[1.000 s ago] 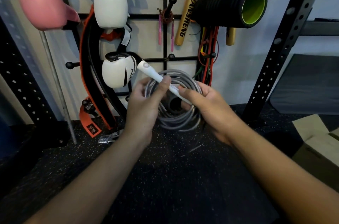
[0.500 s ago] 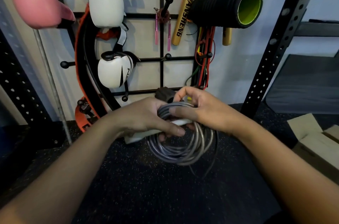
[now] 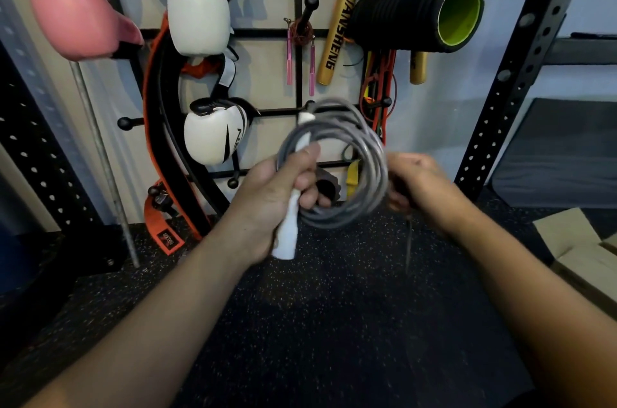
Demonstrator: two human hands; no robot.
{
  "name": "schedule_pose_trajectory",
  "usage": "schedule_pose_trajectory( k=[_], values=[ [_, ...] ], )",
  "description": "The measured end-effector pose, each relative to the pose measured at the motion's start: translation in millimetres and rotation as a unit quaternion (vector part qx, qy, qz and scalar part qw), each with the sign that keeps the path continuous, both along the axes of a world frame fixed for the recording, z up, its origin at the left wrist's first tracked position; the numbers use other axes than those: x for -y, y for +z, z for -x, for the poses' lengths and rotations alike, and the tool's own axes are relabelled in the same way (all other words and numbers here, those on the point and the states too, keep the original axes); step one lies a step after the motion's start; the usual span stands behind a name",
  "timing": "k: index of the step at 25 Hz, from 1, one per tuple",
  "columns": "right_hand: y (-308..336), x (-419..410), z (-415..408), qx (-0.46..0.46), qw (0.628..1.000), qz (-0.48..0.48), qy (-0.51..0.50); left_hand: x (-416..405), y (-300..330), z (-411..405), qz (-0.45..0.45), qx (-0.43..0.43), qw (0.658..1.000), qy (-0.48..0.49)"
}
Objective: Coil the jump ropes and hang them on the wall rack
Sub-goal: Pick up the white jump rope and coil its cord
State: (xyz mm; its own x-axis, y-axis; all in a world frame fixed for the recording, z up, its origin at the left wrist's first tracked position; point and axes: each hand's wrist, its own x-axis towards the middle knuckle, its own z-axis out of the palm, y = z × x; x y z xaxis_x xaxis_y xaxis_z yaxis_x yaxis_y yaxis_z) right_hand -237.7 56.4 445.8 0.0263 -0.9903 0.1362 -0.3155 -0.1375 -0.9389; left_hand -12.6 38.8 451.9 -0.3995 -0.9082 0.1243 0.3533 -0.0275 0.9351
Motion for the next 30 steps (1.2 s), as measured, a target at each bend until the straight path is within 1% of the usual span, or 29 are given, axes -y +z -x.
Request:
schedule_pose_trajectory(
  k=[1,3,5,6,7,9,11,12,14,17,19,20,22,23,24,25,26,27,28,29,30],
  values=[
    [-5.7,0.5,-3.4,0.008,1.0,-0.01,0.021,-1.4,1.8,6.6,-0.026,-0.052,0.997,0.041],
    [-10.8,-2.9,-20.7,0.056,0.996,-0.027,0.06,-3.5,6.3,17.7,-0.065,-0.138,0.981,0.12],
    [-11.3,-10.6,-47.2,0.115,0.989,-0.041,0.089,-3.9,2.4,24.3,-0.081,-0.175,0.963,0.186],
    [-11.9,-15.6,-62.1,0.133,0.986,-0.043,0.09,-4.9,-3.1,26.9,-0.082,-0.166,0.959,0.213],
    [-13.5,-20.6,-77.5,0.15,0.985,-0.038,0.074,-7.4,-9.3,29.4,-0.079,-0.135,0.959,0.236],
    [-21.5,-26.1,-101.2,0.213,0.977,-0.012,-0.001,-15.2,-21.1,35.0,-0.054,-0.064,0.961,0.264],
    [-28.9,-25.8,-110.6,0.274,0.958,0.005,-0.088,-24.6,-30.2,41.5,-0.033,-0.042,0.964,0.259],
    [-29.3,-24.7,-110.2,0.28,0.952,0.004,-0.12,-26.6,-33.8,43.7,-0.029,-0.041,0.966,0.253],
    [-24.8,-22.2,-102.4,0.258,0.956,-0.008,-0.142,-27.3,-39.8,45.0,-0.04,-0.039,0.972,0.23],
    [-13.3,-17.7,-83.8,0.184,0.973,-0.046,-0.133,-20.2,-41.7,34.6,-0.069,-0.044,0.983,0.167],
    [-6.0,-13.5,-71.4,0.139,0.981,-0.051,-0.125,-12.3,-34.3,23.9,-0.055,-0.034,0.991,0.119],
    [-2.6,-10.9,-64.3,0.107,0.986,-0.044,-0.124,-7.8,-28.4,18.3,-0.048,-0.034,0.993,0.103],
    [5.8,-8.2,-49.5,-0.005,0.993,-0.015,-0.118,3.5,-13.2,3.3,-0.035,-0.03,0.995,0.084],
    [9.4,-8.0,-42.8,-0.065,0.992,0.001,-0.108,9.6,-4.0,-6.4,-0.013,-0.004,0.997,0.073],
    [12.2,-8.4,-37.7,-0.112,0.989,0.012,-0.094,13.7,5.9,-16.8,0.03,0.056,0.996,0.058],
    [14.2,-9.7,-35.0,-0.148,0.986,0.018,-0.078,15.6,14.8,-26.8,0.092,0.152,0.983,0.038],
    [15.4,-11.0,-34.3,-0.183,0.981,0.02,-0.062,15.4,22.5,-34.8,0.162,0.262,0.951,0.018],
    [16.0,-12.4,-36.1,-0.22,0.974,0.023,-0.045,12.4,29.6,-38.8,0.225,0.358,0.906,-0.001],
    [15.7,-13.8,-39.5,-0.258,0.965,0.03,-0.028,8.1,34.9,-38.0,0.272,0.43,0.861,-0.016],
    [15.5,-15.5,-43.9,-0.285,0.958,0.038,-0.015,2.5,38.9,-33.2,0.301,0.478,0.824,-0.032],
    [14.5,-16.6,-47.8,-0.296,0.954,0.044,-0.006,-2.3,40.6,-25.9,0.318,0.515,0.795,-0.046]
  ],
)
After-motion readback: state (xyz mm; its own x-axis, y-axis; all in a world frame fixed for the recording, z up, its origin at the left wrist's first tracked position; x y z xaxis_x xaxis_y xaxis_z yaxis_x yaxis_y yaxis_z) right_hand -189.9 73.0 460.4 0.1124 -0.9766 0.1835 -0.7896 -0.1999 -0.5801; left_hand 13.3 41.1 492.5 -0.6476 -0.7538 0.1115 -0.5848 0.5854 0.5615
